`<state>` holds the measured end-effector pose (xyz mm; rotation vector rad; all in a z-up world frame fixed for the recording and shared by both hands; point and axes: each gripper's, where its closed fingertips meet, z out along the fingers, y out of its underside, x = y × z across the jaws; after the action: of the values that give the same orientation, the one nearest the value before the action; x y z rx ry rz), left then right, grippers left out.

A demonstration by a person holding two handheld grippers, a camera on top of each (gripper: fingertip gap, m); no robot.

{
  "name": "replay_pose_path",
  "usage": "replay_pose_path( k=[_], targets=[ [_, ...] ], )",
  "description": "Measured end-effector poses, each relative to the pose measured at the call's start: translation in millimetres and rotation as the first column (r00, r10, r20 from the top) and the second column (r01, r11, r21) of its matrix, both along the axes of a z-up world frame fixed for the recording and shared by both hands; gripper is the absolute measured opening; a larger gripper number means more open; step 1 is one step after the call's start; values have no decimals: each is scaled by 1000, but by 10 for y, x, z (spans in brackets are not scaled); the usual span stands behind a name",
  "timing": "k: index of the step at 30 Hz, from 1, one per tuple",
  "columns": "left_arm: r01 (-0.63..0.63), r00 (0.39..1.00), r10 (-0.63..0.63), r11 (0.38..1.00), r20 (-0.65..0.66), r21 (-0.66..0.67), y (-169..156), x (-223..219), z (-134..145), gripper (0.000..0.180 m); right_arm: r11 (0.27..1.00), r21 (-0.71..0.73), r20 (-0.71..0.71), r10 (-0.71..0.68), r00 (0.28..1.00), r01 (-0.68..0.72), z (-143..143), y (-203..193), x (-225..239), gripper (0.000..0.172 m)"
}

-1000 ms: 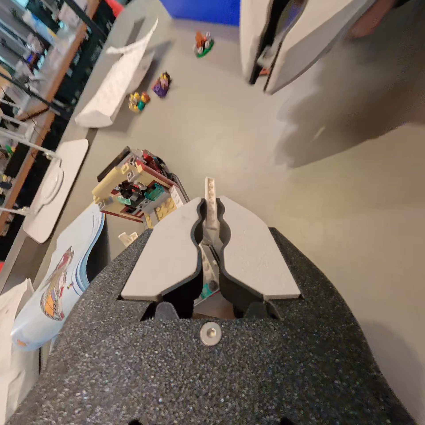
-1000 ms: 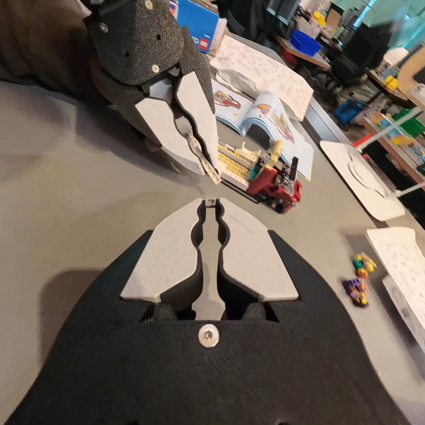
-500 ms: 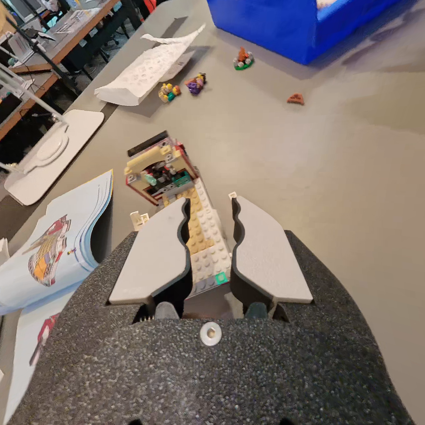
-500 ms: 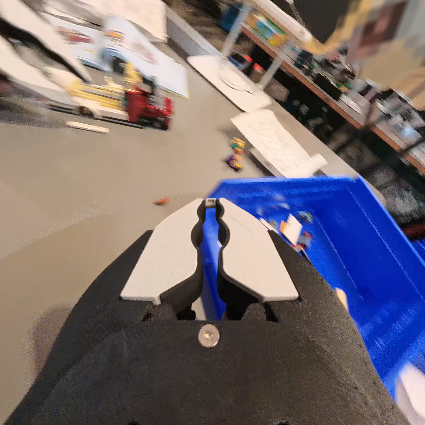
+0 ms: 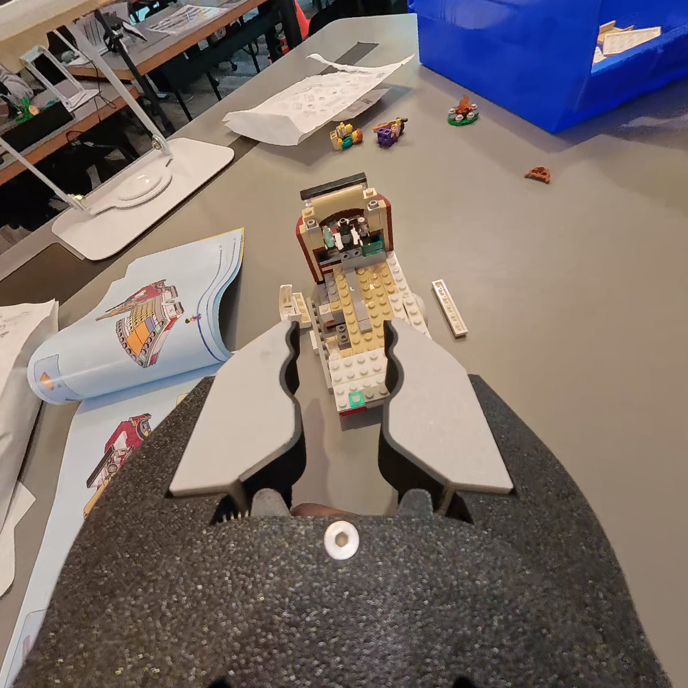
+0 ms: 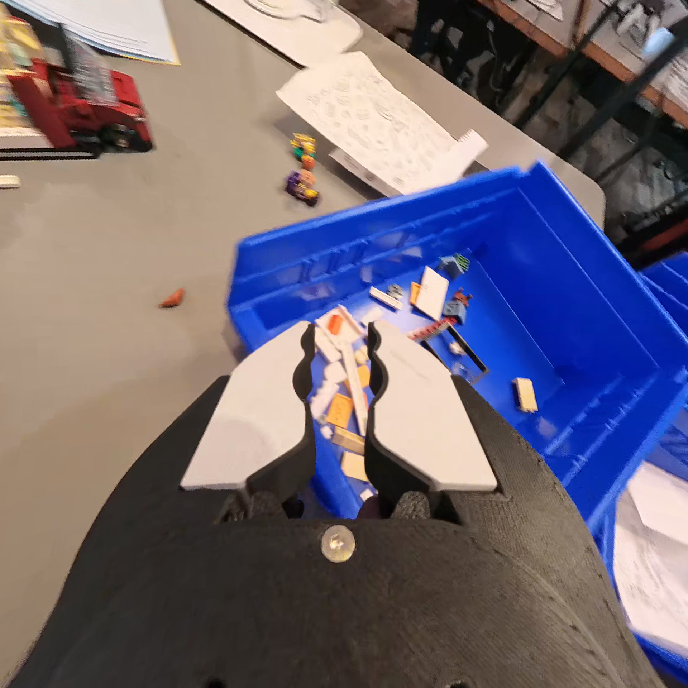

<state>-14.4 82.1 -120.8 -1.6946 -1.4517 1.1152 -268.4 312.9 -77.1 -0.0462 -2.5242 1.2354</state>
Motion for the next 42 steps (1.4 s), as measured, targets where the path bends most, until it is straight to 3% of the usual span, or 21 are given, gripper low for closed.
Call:
replay_pose_path(
  k=[4, 8, 13, 21, 25, 42],
  targets=[
    [32, 999, -32, 998, 3, -49, 77, -31, -28, 46, 980, -19, 36, 200, 979, -199, -51, -288, 644, 25],
    [79, 997, -76, 991, 31, -110, 219, -49, -89, 47, 919, -45, 140, 393, 909, -391, -254, -650, 1328, 24],
    [106, 993, -99, 989, 71, -100, 304, -57, -178, 47, 862, -76, 215, 504, 836, -501, -450, -1131, 1798, 23],
    [86, 989, -81, 996, 121, -38, 254, -35, -279, 48, 832, -137, 272, 553, 788, -537, -530, -1614, 1986, 24],
    [78, 989, -76, 997, 124, -12, 227, -22, -280, 48, 830, -112, 308, 552, 775, -547, -684, -1635, 2017, 24],
    [67, 992, -68, 998, 111, 21, 186, 0, -252, 48, 826, -86, 368, 546, 753, -557, -742, -1656, 2031, 29]
  ],
)
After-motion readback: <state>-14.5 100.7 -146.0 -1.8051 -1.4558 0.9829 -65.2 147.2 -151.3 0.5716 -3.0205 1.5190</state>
